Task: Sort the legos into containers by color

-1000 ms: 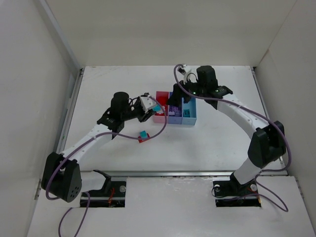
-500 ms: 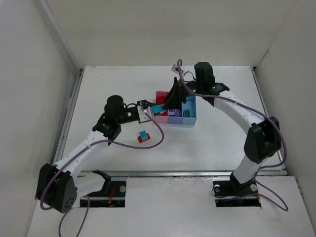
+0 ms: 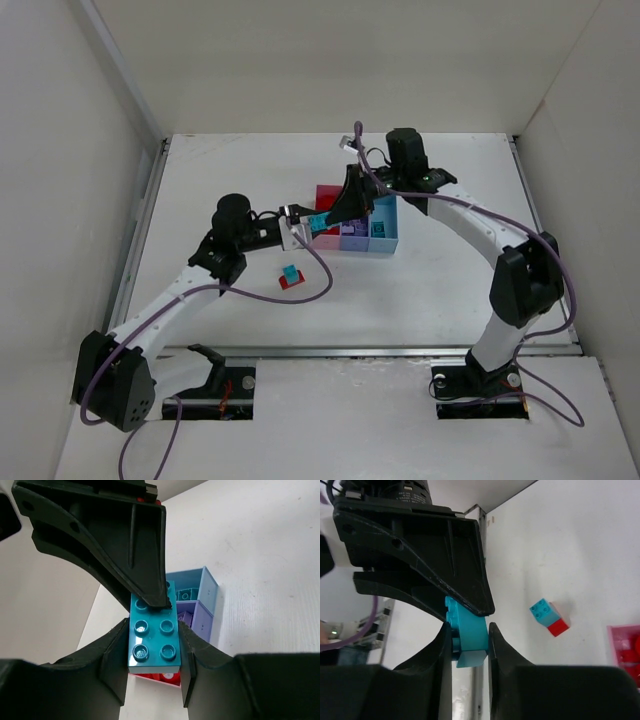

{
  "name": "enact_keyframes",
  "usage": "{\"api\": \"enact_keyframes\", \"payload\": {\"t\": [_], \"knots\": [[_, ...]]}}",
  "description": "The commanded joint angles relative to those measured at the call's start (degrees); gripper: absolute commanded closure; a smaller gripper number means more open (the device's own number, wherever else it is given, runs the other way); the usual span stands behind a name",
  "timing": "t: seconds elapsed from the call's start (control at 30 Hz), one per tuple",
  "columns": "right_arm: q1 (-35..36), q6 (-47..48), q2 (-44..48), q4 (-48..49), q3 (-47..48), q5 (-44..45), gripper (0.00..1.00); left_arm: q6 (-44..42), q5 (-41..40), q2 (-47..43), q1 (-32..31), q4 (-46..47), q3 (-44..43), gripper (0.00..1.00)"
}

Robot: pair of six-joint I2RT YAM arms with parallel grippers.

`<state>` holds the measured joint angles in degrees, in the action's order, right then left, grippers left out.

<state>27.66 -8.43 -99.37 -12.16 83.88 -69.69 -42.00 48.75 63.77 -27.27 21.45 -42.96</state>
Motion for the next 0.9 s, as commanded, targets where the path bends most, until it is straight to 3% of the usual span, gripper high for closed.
{"api": "enact_keyframes", "payload": {"t": [0.0, 0.07, 0.17, 0.23, 0.4, 0.47, 0.53, 0.67, 0.7, 0.87], "knots": [[1.0, 2.2, 0.6, 2.8, 2.4, -3.1, 0.9, 2.2, -0.2, -1.0, -0.3, 3.9, -0.3, 0.99], [1.0, 3.1, 1.3, 2.8, 1.7, -1.5, 0.98, 3.8, -2.0, -1.0, -0.3, 3.9, -0.8, 0.52], [-0.1, 3.1, 3.0, 2.8, -0.7, 2.1, 1.0, 3.9, -4.3, -0.5, -0.3, -0.9, -1.7, 0.0], [-2.0, 1.8, 4.7, 2.8, -3.3, 7.8, 1.0, 3.9, -6.2, 0.7, -0.3, -4.3, -2.6, 0.0], [-5.5, -3.7, 10.0, 2.8, -9.9, 28.7, 1.0, 8.1, -20.1, 2.4, -0.3, -11.8, -3.8, 0.0], [-5.5, -6.2, 13.7, 2.8, -13.3, 45.7, 1.0, 8.1, -21.8, 3.2, -0.3, -14.3, -3.8, 0.0], [-5.5, -11.8, 16.1, 2.8, -16.0, 62.9, 1.0, 5.2, -21.2, 4.2, 0.2, -20.4, -4.3, 0.0], [-5.5, -18.5, 20.4, 2.8, -21.6, 80.5, 1.0, -5.7, -19.1, 5.5, 0.2, -28.7, -2.8, 0.0], [-5.5, -18.5, 20.4, 2.8, -21.6, 82.1, 1.0, -10.9, -19.0, 6.2, 0.2, -30.5, -2.8, 0.0], [-4.4, -16.8, 17.0, -0.6, -20.1, 85.5, 1.0, -20.7, -17.0, 8.5, 0.2, -41.1, -2.8, 0.0]]}}
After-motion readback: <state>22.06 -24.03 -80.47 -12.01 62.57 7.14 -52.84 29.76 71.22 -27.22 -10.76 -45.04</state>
